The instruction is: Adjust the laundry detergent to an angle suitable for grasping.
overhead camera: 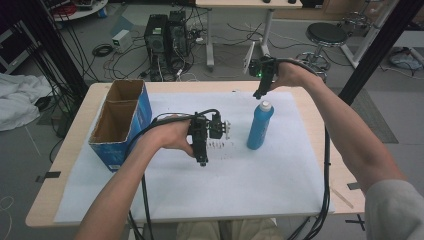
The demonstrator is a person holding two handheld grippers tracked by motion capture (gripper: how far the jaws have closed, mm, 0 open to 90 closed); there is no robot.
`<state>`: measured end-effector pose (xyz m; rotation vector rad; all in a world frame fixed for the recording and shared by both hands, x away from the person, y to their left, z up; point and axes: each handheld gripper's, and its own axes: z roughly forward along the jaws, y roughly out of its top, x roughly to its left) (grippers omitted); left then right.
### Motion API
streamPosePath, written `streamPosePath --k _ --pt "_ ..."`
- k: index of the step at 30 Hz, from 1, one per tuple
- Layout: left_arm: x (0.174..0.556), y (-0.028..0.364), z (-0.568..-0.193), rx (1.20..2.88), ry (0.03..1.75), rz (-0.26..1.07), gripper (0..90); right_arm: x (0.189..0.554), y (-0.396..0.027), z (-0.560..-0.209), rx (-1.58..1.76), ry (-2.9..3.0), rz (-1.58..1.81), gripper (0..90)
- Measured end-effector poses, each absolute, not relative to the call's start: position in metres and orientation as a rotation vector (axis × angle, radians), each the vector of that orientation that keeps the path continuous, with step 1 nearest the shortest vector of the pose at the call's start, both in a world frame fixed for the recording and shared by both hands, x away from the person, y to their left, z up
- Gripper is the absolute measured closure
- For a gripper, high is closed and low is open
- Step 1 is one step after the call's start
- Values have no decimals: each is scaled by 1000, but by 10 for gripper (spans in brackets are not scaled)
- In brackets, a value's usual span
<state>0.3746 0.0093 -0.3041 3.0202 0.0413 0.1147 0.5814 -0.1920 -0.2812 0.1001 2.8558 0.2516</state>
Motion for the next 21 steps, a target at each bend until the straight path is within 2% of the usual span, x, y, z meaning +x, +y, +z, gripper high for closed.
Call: streamPosePath --k 21 --pt "374 1 -305 3003 93 146 165 581 -195 -279 110 2854 249 115"
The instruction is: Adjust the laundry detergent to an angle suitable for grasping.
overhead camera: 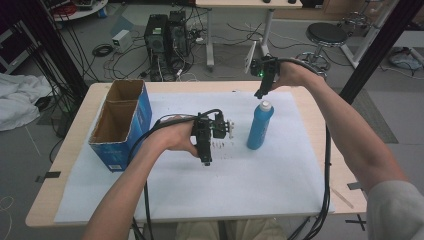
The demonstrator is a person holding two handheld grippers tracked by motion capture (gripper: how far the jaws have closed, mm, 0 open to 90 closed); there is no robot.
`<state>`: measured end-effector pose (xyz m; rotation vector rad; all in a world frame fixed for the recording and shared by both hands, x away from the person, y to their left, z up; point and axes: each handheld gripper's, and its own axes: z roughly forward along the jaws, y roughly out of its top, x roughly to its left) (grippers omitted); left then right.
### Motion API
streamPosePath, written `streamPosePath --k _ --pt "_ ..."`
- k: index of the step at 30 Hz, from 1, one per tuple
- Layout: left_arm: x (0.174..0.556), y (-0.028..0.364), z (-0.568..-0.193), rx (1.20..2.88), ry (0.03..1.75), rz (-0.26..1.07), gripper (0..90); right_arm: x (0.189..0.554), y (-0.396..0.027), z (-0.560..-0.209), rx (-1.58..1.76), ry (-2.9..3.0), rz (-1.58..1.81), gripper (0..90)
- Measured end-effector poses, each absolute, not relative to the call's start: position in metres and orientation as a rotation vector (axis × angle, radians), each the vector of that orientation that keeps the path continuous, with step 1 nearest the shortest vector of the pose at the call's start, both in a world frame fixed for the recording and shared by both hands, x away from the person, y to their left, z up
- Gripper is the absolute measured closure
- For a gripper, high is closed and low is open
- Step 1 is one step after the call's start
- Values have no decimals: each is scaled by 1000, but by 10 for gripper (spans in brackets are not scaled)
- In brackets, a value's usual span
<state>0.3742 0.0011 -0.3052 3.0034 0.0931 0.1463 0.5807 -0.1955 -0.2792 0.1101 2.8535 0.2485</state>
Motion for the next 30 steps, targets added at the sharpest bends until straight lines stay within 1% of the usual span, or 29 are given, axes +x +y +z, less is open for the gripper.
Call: streamPosePath --k 6,18,27,29,30 --pt "375 -6 -306 2943 176 156 165 579 -196 -277 112 2850 245 115" --pt "380 -26 -308 2883 316 176 165 577 -194 -277 111 2852 234 115" --pt "386 -45 -304 2791 468 198 165 576 -194 -276 102 2853 235 115" --pt "387 -50 -302 2755 524 208 166 576 -194 -276 102 2854 235 115" --pt "387 -50 -302 2755 524 208 165 576 -194 -276 102 2854 235 115"
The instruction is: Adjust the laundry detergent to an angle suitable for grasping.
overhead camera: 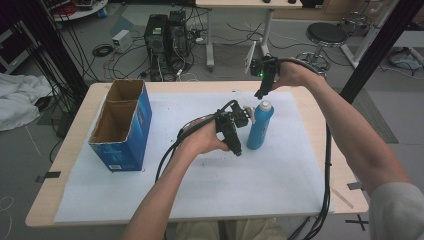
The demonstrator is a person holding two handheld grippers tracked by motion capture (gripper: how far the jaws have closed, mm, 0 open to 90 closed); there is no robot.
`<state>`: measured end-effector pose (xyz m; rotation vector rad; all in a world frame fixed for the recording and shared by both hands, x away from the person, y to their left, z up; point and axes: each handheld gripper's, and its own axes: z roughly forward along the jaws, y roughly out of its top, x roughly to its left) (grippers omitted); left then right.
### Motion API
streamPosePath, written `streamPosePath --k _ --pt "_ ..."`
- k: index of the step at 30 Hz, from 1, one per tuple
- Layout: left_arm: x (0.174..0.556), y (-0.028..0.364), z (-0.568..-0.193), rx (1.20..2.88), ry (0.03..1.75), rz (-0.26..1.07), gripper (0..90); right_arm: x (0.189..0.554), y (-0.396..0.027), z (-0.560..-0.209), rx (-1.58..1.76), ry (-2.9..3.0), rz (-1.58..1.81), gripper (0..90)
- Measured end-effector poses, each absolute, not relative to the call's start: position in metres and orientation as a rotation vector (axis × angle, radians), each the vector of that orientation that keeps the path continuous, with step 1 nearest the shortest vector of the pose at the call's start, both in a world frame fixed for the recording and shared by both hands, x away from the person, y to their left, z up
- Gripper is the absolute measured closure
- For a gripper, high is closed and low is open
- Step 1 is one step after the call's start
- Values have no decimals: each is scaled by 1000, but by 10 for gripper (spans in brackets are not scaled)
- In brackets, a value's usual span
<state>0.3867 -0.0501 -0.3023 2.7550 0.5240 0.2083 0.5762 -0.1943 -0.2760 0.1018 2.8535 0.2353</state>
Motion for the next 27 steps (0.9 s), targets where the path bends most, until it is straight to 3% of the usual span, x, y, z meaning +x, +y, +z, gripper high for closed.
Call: streamPosePath --k 14,27 --pt "391 -74 -303 2588 733 305 165 579 -195 -279 108 2859 235 115" --pt "392 -90 -310 2504 786 326 166 582 -197 -281 113 2860 229 115"
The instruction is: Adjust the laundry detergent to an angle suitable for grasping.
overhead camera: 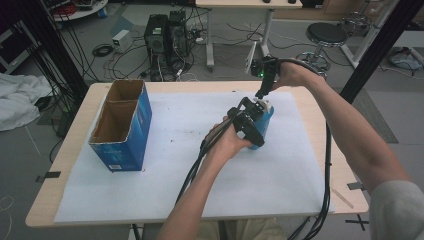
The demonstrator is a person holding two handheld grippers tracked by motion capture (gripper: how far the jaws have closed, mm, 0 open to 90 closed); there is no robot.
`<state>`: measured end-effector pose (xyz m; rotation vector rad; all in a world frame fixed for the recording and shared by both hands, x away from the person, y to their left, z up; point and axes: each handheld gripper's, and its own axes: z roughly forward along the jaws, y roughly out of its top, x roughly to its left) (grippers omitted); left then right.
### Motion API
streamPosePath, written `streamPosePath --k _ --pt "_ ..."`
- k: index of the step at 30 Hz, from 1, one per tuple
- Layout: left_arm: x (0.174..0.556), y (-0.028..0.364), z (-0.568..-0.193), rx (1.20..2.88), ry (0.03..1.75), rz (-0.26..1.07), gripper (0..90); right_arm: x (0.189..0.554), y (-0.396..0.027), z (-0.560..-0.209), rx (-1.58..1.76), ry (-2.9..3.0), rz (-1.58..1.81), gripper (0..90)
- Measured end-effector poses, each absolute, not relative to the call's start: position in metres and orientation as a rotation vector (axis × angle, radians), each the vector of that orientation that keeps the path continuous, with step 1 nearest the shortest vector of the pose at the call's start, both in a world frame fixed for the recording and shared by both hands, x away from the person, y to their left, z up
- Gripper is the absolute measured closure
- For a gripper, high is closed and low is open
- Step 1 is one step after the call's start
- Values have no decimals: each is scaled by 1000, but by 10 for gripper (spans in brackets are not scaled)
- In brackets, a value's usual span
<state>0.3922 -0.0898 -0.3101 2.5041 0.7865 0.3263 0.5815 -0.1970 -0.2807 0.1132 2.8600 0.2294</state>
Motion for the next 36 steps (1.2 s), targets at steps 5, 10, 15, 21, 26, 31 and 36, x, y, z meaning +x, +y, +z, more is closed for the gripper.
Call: streamPosePath --k 5,10,15,21,26,31,36 --pt "394 -95 -315 2463 815 343 166 581 -197 -281 114 2859 230 115" --pt "395 -96 -319 2429 832 370 166 581 -197 -281 115 2858 227 115" --pt "396 -96 -321 2410 816 392 166 581 -197 -281 116 2859 225 115" --pt "398 -97 -324 2394 805 423 166 580 -197 -282 119 2857 221 115" --pt "398 -98 -325 2349 814 439 166 580 -196 -281 118 2855 224 115" --pt "399 -100 -328 2304 835 470 166 580 -196 -281 123 2855 219 115" --pt "401 -102 -332 2292 860 477 166 580 -198 -280 124 2853 222 115"
